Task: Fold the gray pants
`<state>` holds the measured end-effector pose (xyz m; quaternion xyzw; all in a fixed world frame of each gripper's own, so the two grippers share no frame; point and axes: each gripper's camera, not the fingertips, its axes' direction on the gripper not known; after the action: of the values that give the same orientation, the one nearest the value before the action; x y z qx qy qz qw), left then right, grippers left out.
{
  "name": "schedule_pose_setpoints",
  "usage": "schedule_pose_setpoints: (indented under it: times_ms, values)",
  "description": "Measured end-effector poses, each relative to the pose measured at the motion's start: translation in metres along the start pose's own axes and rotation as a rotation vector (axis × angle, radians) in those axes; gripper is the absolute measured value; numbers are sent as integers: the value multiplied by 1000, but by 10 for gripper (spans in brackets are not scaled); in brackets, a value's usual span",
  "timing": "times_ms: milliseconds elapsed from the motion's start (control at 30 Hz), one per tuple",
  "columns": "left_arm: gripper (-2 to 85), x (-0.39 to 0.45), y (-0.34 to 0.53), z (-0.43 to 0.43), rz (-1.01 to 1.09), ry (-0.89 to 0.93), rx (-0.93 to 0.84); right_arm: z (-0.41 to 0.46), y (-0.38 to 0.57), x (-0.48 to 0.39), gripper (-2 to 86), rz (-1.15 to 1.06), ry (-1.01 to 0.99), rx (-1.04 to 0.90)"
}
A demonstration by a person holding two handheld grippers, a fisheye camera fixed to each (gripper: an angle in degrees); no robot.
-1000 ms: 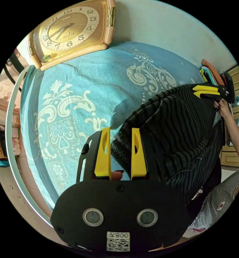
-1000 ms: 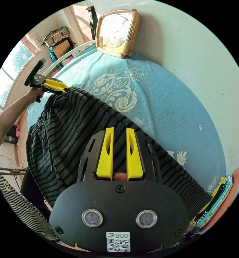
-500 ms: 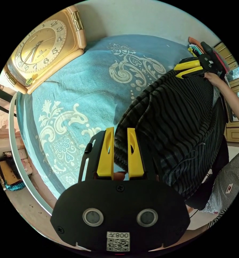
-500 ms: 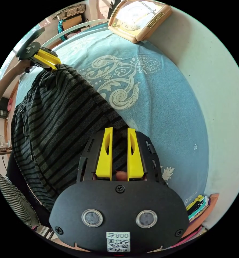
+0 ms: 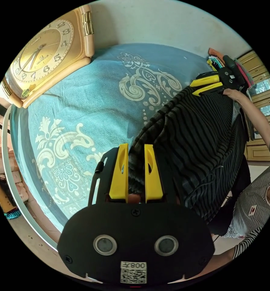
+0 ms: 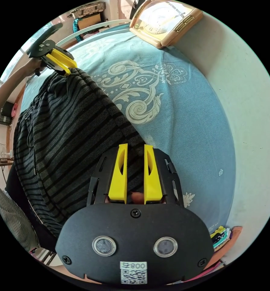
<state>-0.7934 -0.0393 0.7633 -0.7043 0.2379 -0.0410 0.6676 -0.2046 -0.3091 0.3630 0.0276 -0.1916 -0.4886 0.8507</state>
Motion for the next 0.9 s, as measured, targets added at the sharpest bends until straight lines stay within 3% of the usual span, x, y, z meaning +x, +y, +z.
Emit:
schedule_pose_setpoints:
  times_ms: [400, 900]
  values:
    - [27, 49, -8, 3, -22, -7, -30, -10, -4, -30, 45, 36, 26, -15]
    - [21, 155, 32, -16, -35, -233, 6, -41, 19, -70, 15, 152, -8, -1]
